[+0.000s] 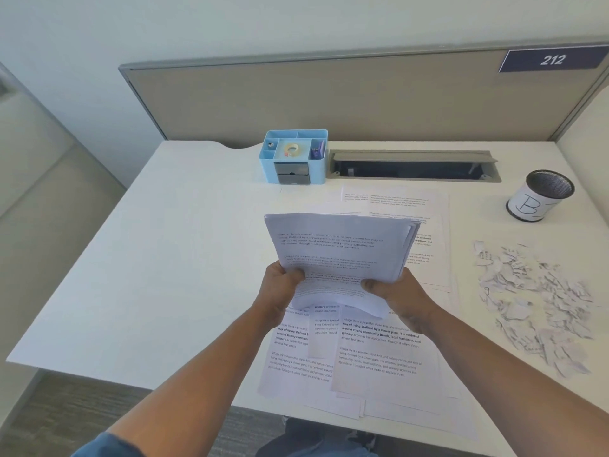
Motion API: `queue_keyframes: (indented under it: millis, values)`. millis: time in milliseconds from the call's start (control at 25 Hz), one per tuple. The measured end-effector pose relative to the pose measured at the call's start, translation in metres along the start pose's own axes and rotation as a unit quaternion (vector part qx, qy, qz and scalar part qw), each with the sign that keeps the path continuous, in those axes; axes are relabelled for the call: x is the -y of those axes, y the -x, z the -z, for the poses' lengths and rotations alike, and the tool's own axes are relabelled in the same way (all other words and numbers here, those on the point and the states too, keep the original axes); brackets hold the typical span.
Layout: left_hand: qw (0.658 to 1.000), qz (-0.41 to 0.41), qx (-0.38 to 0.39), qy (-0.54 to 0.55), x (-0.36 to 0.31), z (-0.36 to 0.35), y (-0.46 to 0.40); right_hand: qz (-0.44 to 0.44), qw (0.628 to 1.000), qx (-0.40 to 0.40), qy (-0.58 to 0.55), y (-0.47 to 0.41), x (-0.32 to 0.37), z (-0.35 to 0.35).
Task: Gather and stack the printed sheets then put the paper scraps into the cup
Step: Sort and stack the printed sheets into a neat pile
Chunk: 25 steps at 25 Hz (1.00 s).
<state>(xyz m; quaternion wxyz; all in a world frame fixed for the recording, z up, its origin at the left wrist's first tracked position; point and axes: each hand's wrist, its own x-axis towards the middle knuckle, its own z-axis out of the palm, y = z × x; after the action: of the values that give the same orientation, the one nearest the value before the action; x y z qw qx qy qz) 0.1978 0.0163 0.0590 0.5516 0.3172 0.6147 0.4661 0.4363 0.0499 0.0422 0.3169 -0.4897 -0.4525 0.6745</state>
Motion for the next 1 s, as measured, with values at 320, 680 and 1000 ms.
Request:
queue_keyframes:
  millis: [320, 680, 1000]
  values:
    - [0.999, -0.008, 0.035, -0.013, 0.000, 0.008, -0.005, -0.016, 0.999, -0.005, 0.032, -0.005, 0.017, 0.008]
    - [0.965, 0.076, -0.089, 0.237, -0.015, 0.011, -0.009, -0.094, 0.936, 0.094, -0.327, 0.005, 0.014, 0.009]
    - [0.947, 0.056, -0.047, 0.314, -0.023, -0.014, -0.001, -0.023, 0.970, 0.000, -0.243, 0.007, 0.020, -0.054]
